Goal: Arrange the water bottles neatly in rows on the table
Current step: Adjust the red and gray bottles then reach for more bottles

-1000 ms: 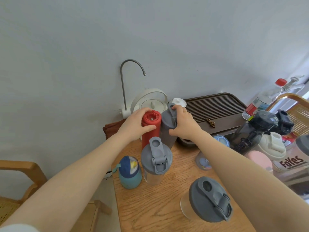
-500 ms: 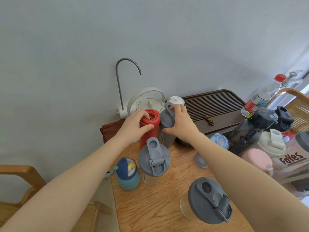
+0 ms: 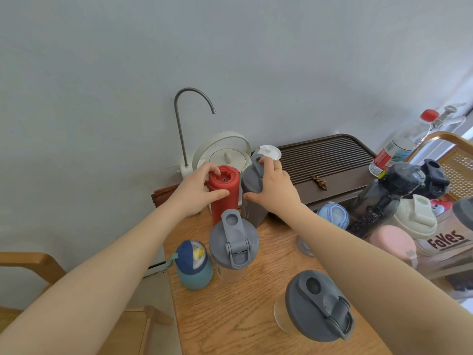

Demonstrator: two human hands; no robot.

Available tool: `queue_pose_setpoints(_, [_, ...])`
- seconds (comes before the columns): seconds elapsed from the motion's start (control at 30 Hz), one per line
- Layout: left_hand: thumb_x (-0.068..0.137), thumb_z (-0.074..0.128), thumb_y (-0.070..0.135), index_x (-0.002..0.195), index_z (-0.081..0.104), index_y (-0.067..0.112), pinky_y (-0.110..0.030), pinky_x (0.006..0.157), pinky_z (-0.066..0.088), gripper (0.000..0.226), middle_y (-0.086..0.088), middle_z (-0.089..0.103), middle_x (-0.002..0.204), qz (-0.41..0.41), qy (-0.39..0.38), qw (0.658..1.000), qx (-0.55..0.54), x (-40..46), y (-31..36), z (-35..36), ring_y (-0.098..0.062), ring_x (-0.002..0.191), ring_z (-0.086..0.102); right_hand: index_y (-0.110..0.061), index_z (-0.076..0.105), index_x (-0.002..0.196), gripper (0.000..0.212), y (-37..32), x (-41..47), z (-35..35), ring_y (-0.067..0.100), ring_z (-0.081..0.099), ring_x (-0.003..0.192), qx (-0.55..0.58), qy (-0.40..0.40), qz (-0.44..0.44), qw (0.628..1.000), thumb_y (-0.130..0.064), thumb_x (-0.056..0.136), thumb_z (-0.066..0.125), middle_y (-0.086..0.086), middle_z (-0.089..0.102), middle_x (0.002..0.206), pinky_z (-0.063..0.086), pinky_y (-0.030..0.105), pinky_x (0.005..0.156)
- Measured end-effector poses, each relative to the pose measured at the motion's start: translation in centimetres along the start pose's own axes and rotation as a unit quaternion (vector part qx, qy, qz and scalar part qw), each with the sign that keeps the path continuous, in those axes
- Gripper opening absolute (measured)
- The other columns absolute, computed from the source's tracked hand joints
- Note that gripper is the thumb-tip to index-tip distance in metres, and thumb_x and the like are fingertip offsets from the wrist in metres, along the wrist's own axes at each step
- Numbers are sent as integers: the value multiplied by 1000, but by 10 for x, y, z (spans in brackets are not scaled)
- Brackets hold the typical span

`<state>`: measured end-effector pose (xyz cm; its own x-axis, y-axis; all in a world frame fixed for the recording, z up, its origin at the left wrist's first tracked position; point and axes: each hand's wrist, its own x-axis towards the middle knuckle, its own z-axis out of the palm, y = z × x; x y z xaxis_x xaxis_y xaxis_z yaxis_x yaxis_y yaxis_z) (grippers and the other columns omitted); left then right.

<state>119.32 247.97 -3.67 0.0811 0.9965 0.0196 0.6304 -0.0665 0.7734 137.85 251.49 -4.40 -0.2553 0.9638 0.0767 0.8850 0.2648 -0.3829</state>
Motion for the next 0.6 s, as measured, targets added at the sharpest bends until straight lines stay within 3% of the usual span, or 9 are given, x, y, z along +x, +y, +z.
queue_pose_setpoints(0.07, [80, 68, 25, 119, 39, 22, -20, 81, 39, 49, -1, 53, 122, 14, -16, 1000, 21, -2, 2, 2, -17, 103, 54, -17, 19, 141, 95, 3, -2, -2, 36, 49, 116, -24, 5, 9, 1000, -47, 69, 74, 12, 40, 134, 40, 50, 98])
queue_pose_setpoints(0.17, [80, 68, 31, 138, 27, 22, -23, 92, 34, 71, -3, 46, 135, 13, -27, 999, 24, 0, 6, 2, -18, 120, 46, -21, 9, 145, 108, 9, -2, -8, 34, 43, 125, -42, -7, 8, 999, -57, 65, 72, 12, 38, 141, 27, 49, 108])
queue_pose_setpoints(0.27, [84, 61, 37, 138, 32, 19, -32, 103, 32, 64, -4, 39, 142, 32, 9, 997, 62, 3, 13, 1, -19, 128, 37, -18, 12, 146, 106, 15, -5, -21, 33, 39, 129, -27, -5, -15, 1000, -58, 67, 70, 13, 37, 143, 29, 45, 108])
queue_pose_setpoints(0.4, [86, 58, 24, 122, 52, 13, -27, 106, 19, 38, -8, 42, 138, 142, 77, 980, 114, 9, 43, 10, -23, 131, 31, -14, 25, 141, 79, 24, -15, -47, 32, 42, 125, 16, 38, -45, 998, -42, 79, 66, 13, 39, 141, 37, 43, 102])
queue_pose_setpoints(0.53, [81, 55, 28, 110, 60, 9, -8, 97, 17, 35, -10, 53, 124, 240, 84, 964, 84, 10, 92, 38, -19, 121, 40, -11, 52, 121, 40, 43, -27, -83, 29, 52, 113, 16, 89, -106, 990, -29, 85, 58, 10, 54, 123, 43, 43, 93])
queue_pose_setpoints(0.6, [80, 53, 28, 109, 61, 8, -2, 97, 15, 36, -8, 56, 121, 290, 76, 952, 65, 9, 120, 58, -12, 117, 38, -8, 58, 112, 32, 56, -35, -109, 30, 56, 105, 22, 102, -122, 987, -20, 84, 50, 10, 59, 114, 45, 43, 88])
